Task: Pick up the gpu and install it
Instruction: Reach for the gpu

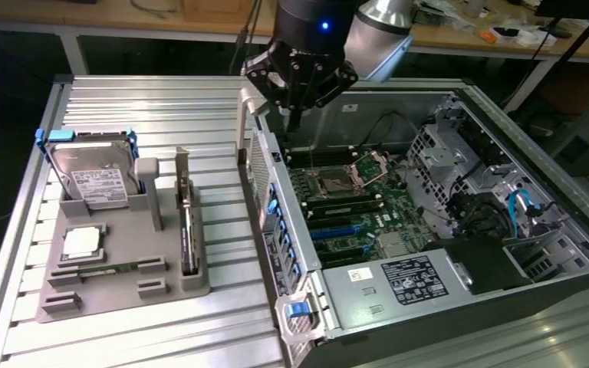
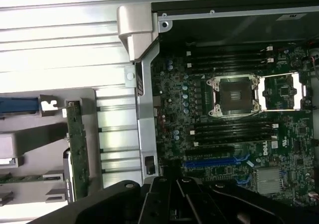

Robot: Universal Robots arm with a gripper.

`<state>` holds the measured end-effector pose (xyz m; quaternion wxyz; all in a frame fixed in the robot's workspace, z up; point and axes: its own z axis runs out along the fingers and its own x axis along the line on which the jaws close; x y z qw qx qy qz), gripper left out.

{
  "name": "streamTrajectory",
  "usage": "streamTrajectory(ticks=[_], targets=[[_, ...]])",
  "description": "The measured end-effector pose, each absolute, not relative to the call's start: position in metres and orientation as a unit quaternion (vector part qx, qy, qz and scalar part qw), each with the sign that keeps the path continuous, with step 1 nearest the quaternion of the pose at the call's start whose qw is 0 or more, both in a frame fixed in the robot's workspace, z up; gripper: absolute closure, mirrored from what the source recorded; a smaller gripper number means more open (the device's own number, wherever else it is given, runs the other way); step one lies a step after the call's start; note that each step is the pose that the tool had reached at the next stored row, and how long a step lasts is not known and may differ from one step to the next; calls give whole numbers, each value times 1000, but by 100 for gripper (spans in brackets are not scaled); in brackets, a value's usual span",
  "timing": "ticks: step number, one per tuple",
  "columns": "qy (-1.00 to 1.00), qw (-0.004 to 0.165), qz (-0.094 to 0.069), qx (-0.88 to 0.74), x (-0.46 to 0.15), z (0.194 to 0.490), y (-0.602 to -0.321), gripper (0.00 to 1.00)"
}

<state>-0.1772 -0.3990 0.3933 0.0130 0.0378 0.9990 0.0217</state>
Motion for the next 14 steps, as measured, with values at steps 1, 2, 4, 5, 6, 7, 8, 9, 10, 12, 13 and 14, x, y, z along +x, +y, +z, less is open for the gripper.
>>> streamTrajectory(ticks=[1,2,4,5,6,7,8,9,10,12,13,14], targets=[[999,13,22,38,-180,393,-399,89],[999,13,22,38,-184,393,-399,89],[999,13,22,38,-191,393,-399,89],[999,13,22,38,-195,393,-399,89],[999,13,22,38,-198,393,-399,89],[999,13,22,38,-207,393,-399,89],[999,13,22,38,-211,393,-399,89],[999,13,22,38,-214,393,-399,89],[999,13,22,38,-217,393,-399,89],[999,13,22,38,-222,393,-399,89],[999,13,22,38,-225,393,-399,89],[999,13,22,38,-228,393,-399,89]])
